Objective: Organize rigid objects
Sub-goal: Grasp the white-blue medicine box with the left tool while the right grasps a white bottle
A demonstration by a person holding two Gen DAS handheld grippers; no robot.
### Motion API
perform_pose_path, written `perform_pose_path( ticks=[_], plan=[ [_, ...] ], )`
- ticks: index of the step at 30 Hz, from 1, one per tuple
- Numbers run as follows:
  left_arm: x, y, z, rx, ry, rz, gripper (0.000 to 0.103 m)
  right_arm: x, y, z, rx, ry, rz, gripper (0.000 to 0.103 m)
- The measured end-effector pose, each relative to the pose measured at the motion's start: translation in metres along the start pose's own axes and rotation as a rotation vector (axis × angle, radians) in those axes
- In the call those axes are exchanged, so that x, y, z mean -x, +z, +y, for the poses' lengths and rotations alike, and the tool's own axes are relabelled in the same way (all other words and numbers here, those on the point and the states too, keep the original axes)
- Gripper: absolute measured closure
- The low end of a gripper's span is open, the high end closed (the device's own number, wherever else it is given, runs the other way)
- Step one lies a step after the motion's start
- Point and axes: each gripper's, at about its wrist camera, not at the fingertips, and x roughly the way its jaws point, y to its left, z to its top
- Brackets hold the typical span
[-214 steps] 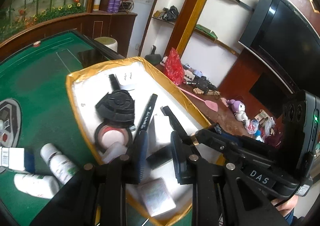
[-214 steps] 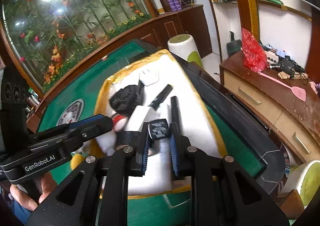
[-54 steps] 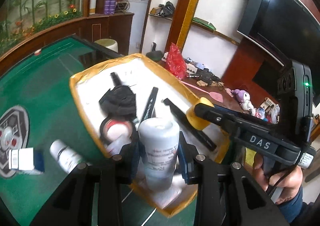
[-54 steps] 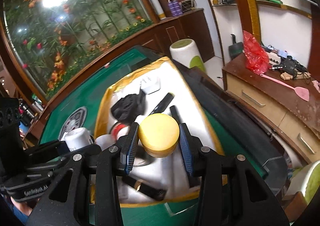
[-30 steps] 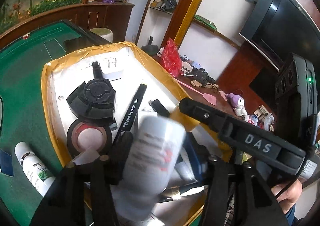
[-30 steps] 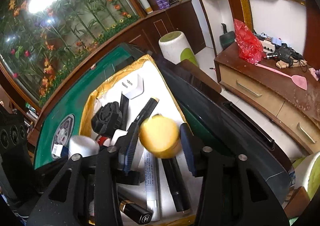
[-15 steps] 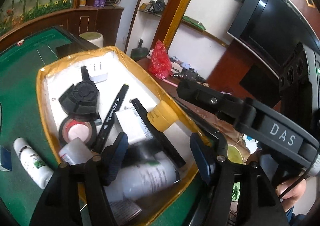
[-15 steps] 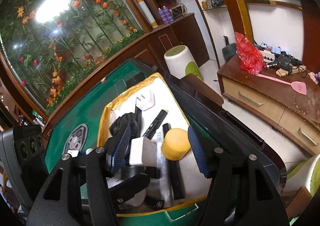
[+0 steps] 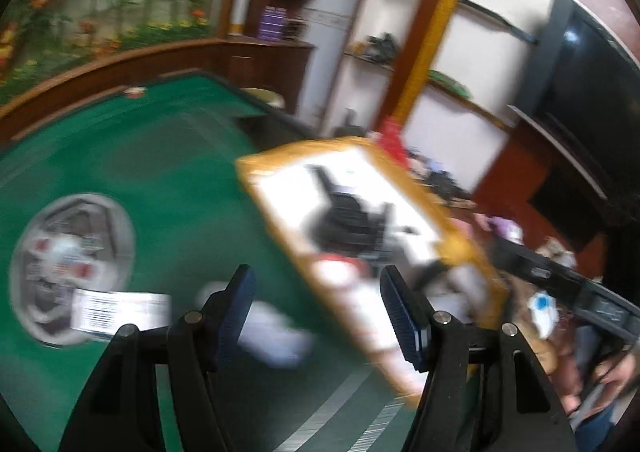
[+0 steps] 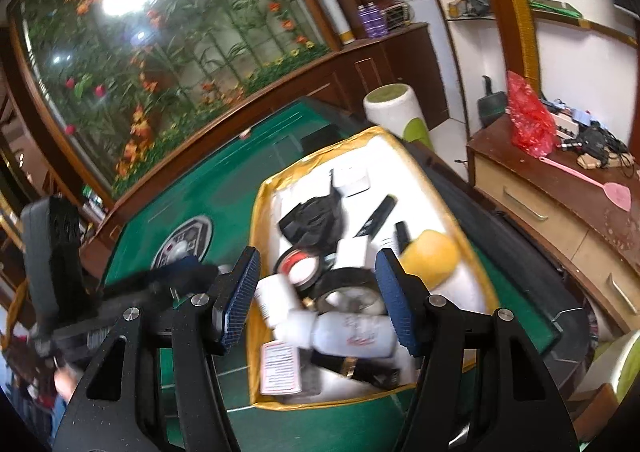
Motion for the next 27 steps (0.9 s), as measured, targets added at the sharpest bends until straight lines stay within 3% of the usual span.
perform_pose_path(
  ticks=[3,6,11,15,21,24,27],
  plan=[
    [0.004,0.005,0.053,0.061,0.078,0.009,0.038,-0.003,-0.005,0.015,0.031,0.025,0.021,0.043],
    [-0.006,0.011,0.105,0.147,0.11,0.049,0.038,-0.009,-0.011,0.028,0.063,0.034,0.04,0.043],
    [-0.039,0.007,0.137,0.211,0.02,0.174,0.038,-0.019,-0.019,0.05,0.104,0.056,0.08,0.043],
    [-0.042,-0.005,0.116,0.112,-0.019,0.254,0.038,-0.024,-0.025,0.063,0.138,0.063,0.102,0.043],
    [-0.013,-0.056,0.058,-0.164,-0.011,0.35,0.038,-0.036,-0.03,0.073,0.182,0.087,0.136,0.043],
    [0.002,-0.089,0.027,-0.323,0.049,0.355,0.037,-0.045,-0.031,0.078,0.202,0.091,0.158,0.043],
    [0.014,-0.106,0.019,-0.36,0.084,0.34,0.037,-0.051,-0.032,0.085,0.22,0.088,0.176,0.043]
  ],
)
